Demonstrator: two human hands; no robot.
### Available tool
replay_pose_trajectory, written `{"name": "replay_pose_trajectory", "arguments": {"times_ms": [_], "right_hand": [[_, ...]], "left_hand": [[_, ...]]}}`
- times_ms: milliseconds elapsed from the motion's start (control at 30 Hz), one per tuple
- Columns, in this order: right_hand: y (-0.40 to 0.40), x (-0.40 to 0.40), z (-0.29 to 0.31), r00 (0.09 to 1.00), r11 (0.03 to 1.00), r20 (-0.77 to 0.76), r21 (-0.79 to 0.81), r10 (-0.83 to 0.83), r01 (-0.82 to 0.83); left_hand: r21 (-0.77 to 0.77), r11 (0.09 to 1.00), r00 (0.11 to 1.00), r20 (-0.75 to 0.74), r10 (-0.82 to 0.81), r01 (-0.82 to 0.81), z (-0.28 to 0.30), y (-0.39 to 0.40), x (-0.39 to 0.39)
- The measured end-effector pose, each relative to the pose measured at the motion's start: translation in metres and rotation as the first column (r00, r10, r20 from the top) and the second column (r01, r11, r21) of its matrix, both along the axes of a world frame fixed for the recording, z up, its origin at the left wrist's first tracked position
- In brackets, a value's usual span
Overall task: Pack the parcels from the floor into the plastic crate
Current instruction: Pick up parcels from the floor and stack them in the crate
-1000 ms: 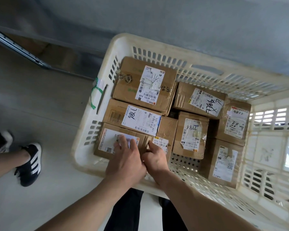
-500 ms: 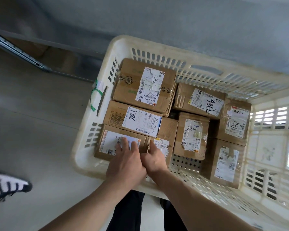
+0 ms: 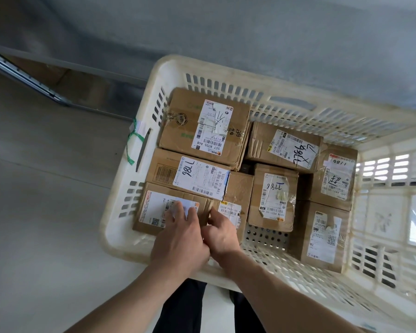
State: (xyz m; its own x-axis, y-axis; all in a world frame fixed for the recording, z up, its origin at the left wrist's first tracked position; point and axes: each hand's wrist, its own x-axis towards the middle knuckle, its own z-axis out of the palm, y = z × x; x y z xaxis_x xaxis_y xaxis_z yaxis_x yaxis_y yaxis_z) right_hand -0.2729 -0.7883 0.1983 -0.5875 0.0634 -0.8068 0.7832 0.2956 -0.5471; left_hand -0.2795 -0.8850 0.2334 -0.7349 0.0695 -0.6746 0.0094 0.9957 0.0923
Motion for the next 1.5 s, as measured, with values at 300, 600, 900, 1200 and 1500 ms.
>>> {"name": "replay_pose_trajectory", "arguments": {"times_ms": [300, 600, 900, 1200, 1500], "right_hand": [[0.002, -0.001, 0.012, 0.998, 1.000, 0.061, 0.020, 0.007, -0.008], [0.015, 0.002, 0.029, 0.998, 1.000, 0.050, 0.005, 0.030, -0.031], [0.050, 0.011, 0.058, 0.994, 0.996, 0.066, 0.024, 0.085, -0.086], [0.115, 0.011, 0.103, 0.999, 0.997, -0.022, 0.067, 0.027, -0.025], [0.159, 0.010, 0.151, 0.993, 0.999, -0.114, 0.030, -0.019, 0.022]], "left_hand": [[0.007, 1.000, 1.000, 0.003, 0.022, -0.022, 0.001, 0.001, -0.001], [-0.004, 1.000, 1.000, -0.029, 0.006, -0.006, 0.001, 0.002, -0.001], [0.042, 0.999, 0.999, 0.029, 0.024, -0.026, 0.003, 0.006, -0.001], [0.066, 0.992, 0.993, 0.047, 0.105, -0.108, 0.053, 0.038, -0.013], [0.062, 0.992, 0.994, 0.002, 0.113, -0.113, 0.096, 0.066, -0.016]]}}
